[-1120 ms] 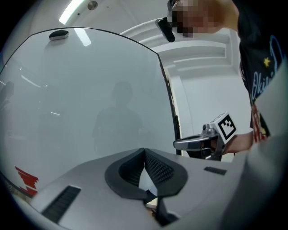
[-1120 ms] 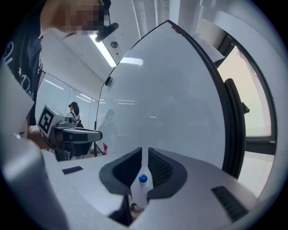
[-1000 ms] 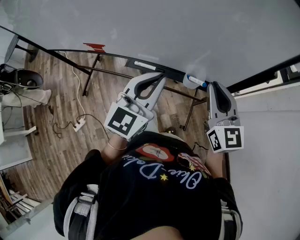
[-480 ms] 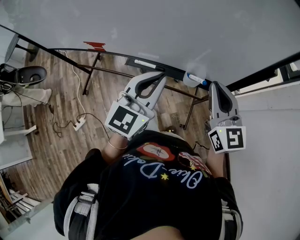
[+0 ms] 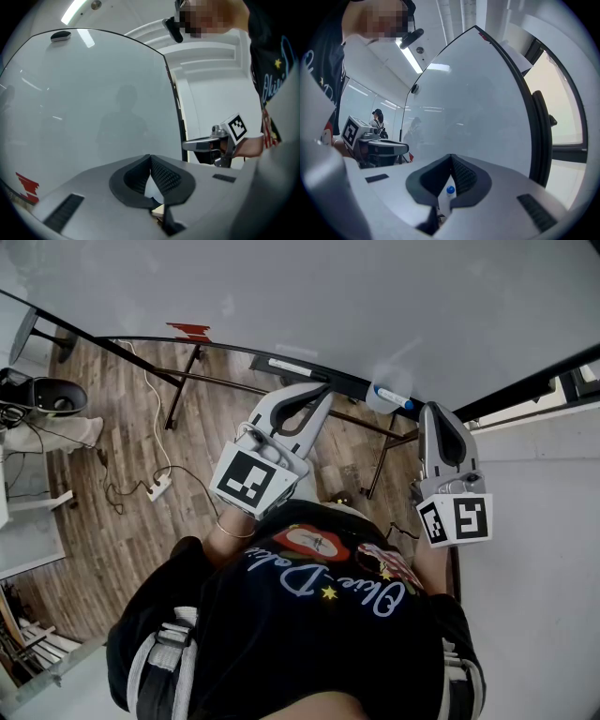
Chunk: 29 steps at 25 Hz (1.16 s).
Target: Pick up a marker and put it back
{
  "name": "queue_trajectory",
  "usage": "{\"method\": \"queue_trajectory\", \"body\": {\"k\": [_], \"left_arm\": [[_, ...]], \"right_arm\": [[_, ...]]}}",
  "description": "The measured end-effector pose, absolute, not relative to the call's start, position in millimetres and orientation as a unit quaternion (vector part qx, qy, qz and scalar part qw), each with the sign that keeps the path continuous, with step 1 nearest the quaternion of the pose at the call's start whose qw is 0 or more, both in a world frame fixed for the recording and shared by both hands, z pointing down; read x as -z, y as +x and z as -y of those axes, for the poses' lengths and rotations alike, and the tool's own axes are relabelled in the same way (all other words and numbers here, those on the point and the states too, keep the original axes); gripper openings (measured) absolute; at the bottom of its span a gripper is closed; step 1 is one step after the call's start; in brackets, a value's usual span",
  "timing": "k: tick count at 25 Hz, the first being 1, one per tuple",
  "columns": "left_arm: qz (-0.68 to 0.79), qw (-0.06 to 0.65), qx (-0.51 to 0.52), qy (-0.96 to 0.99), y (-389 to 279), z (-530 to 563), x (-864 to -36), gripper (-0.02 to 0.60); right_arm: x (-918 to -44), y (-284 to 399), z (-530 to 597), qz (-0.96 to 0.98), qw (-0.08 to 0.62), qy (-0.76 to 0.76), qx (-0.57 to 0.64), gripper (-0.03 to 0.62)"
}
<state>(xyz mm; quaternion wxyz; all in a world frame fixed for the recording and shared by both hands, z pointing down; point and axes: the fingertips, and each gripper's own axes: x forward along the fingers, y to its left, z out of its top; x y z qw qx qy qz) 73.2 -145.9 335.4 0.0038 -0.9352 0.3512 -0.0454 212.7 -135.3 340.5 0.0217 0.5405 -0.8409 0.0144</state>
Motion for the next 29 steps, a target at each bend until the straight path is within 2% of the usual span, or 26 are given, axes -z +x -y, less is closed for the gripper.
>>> {"method": "queue_trajectory", "body": {"k": [29], "left_arm": [[-0.35, 0.002, 0.05, -0.936, 74.5, 147.0, -336.6, 0.004]], "right_arm": [[-336.6, 214.7, 135.9, 0.84, 0.017, 0.543, -0.008, 0.0]]}}
